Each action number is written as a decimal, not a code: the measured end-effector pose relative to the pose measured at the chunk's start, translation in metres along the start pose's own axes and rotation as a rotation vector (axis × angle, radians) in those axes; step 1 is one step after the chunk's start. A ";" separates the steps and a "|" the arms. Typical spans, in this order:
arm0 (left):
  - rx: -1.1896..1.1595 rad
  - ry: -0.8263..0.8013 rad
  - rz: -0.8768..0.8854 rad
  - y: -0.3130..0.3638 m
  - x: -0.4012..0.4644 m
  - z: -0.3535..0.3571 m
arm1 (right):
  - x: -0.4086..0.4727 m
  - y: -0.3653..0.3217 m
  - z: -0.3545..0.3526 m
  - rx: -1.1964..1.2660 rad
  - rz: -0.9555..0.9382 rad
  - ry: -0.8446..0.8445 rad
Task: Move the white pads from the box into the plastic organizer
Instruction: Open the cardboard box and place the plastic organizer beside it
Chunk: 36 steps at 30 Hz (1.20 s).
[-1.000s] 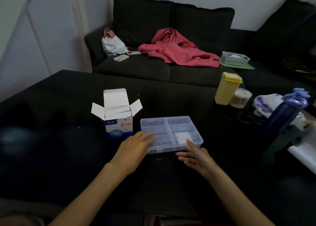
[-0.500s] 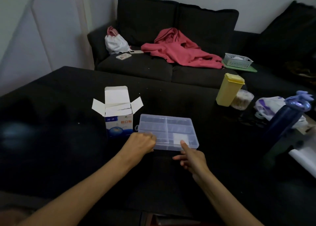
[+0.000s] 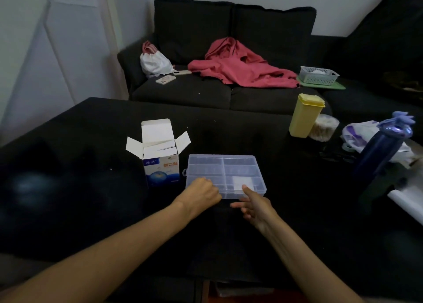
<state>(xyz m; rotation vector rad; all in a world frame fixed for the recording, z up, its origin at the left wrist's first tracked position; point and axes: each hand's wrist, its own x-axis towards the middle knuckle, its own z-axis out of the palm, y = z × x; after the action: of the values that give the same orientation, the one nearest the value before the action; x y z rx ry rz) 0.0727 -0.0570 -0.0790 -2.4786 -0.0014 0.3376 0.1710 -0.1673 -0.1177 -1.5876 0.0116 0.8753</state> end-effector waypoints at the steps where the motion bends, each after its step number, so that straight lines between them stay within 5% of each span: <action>1: -0.021 0.008 0.001 -0.001 0.000 0.000 | -0.001 0.001 0.001 0.023 -0.006 0.017; 7: -0.106 0.049 -0.079 -0.003 -0.003 0.006 | -0.006 0.005 0.007 0.030 -0.082 0.148; 13: -0.728 0.559 -0.430 0.017 -0.030 0.048 | -0.015 0.006 0.002 0.090 -0.150 0.279; 15: -0.954 0.580 -0.539 0.018 -0.037 0.052 | -0.018 0.004 0.000 0.125 -0.201 0.305; 19: -1.258 0.588 -0.731 0.001 -0.037 0.047 | -0.027 -0.008 0.000 0.167 -0.306 0.310; 25: -1.968 0.239 -0.686 -0.004 -0.024 0.058 | -0.033 -0.013 0.005 0.256 -0.242 0.262; 29: -1.853 0.260 -0.678 0.001 -0.020 0.064 | -0.035 -0.002 0.007 0.205 -0.169 0.255; 32: -1.621 0.288 -0.706 0.004 -0.017 0.071 | -0.035 -0.005 0.009 0.153 -0.288 0.261; 36: -1.659 0.299 -0.705 0.005 -0.017 0.071 | -0.035 -0.017 0.008 0.113 -0.452 0.252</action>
<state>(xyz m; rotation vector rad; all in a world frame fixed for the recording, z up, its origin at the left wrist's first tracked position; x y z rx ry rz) 0.0386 -0.0205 -0.1330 -3.7071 -1.5364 -0.6352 0.1494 -0.1724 -0.0844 -1.5033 -0.1131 0.3159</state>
